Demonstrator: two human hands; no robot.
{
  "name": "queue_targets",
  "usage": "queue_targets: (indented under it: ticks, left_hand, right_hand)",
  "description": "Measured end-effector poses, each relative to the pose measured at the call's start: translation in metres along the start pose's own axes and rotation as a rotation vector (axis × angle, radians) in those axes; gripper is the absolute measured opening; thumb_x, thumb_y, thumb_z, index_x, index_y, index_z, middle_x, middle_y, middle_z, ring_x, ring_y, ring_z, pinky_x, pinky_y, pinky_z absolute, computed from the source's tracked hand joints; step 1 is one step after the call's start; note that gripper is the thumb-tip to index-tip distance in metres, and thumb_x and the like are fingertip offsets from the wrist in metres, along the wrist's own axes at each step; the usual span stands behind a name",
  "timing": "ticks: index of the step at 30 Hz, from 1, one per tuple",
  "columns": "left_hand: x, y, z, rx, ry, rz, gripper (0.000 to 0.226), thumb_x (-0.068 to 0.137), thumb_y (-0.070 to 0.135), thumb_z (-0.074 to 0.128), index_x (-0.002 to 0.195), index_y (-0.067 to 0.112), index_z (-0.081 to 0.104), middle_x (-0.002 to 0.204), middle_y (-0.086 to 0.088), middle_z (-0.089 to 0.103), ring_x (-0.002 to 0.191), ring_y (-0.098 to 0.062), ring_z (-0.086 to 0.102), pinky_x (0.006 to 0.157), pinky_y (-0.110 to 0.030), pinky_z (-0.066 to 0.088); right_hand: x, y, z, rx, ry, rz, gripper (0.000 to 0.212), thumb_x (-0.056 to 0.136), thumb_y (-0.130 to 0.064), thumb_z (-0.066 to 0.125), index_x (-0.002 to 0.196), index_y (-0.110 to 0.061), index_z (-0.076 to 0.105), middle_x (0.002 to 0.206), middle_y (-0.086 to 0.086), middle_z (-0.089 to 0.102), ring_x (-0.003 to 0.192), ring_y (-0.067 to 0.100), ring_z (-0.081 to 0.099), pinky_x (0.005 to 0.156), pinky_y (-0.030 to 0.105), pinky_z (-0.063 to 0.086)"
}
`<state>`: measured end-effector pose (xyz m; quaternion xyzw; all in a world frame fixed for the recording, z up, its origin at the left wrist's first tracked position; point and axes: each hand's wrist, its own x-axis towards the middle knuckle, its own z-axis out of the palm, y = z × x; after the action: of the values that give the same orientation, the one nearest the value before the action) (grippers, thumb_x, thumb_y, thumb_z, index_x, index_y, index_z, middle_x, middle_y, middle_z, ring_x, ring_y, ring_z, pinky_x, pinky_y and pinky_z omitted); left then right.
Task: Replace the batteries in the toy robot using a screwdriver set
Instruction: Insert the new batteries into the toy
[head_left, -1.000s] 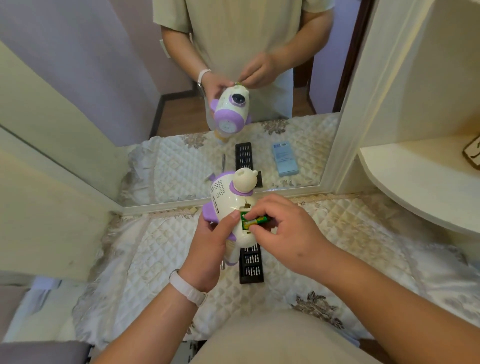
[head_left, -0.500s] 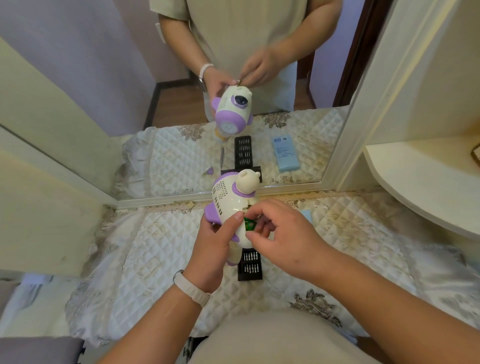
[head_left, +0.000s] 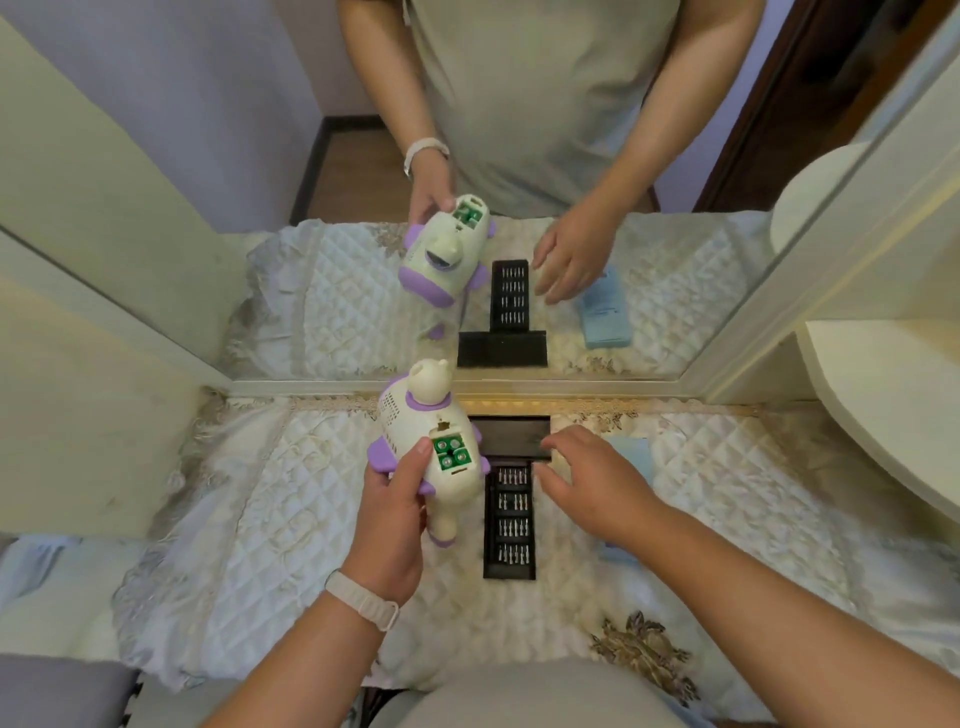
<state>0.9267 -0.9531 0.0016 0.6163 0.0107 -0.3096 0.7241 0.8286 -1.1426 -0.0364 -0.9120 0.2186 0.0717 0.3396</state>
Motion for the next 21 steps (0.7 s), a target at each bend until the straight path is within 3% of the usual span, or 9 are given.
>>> queue_targets:
  ticks: [4,7,11,17,21]
  left_hand:
    - [0.014,-0.001,-0.014,-0.025,0.003,-0.007,0.042,0.092,0.029,0.060,0.126,0.004,0.059,0.115,-0.024,0.070,0.088,-0.033,0.073,0.065,-0.027,0.056]
    - [0.026,-0.005,-0.023,-0.024,0.044,-0.020,0.048,0.089,0.031,0.058,0.130,0.006,0.057,0.117,-0.023,0.070,0.095,-0.041,0.071,0.068,-0.031,0.056]
    - [0.043,-0.011,-0.041,-0.026,0.136,-0.014,0.060,0.084,0.041,0.064,0.135,0.010,0.055,0.126,-0.024,0.065,0.113,-0.046,0.063,0.074,-0.037,0.053]
    - [0.052,-0.013,-0.077,-0.056,0.244,0.034,0.061,0.084,0.040,0.065,0.135,0.008,0.054,0.126,-0.029,0.063,0.111,-0.052,0.062,0.077,-0.040,0.051]
    - [0.047,-0.016,-0.104,-0.061,0.324,0.009,0.065,0.081,0.046,0.069,0.136,0.016,0.054,0.128,-0.023,0.064,0.115,-0.051,0.061,0.066,-0.035,0.045]
  right_hand:
    - [0.034,0.021,0.016,-0.097,-0.076,0.048,0.040,0.096,-0.035,0.048,0.132,-0.017,0.050,0.127,0.000,0.049,0.111,0.019,0.050,0.087,0.035,0.047]
    - [0.055,0.026,0.024,-0.146,-0.079,0.040,0.036,0.095,-0.033,0.048,0.126,-0.015,0.055,0.117,0.001,0.051,0.103,0.019,0.051,0.082,0.033,0.048]
    - [0.073,0.013,0.038,-0.152,-0.135,-0.069,0.036,0.095,-0.031,0.050,0.127,-0.015,0.055,0.117,0.003,0.051,0.106,0.020,0.051,0.084,0.032,0.047]
    - [0.091,-0.024,0.066,-0.231,-0.133,-0.251,0.033,0.091,-0.031,0.053,0.117,-0.011,0.060,0.109,0.005,0.054,0.102,0.023,0.050,0.081,0.036,0.047]
    - [0.107,-0.052,0.086,-0.268,-0.160,-0.323,0.035,0.090,-0.034,0.052,0.116,-0.012,0.061,0.110,0.005,0.055,0.101,0.024,0.052,0.080,0.039,0.049]
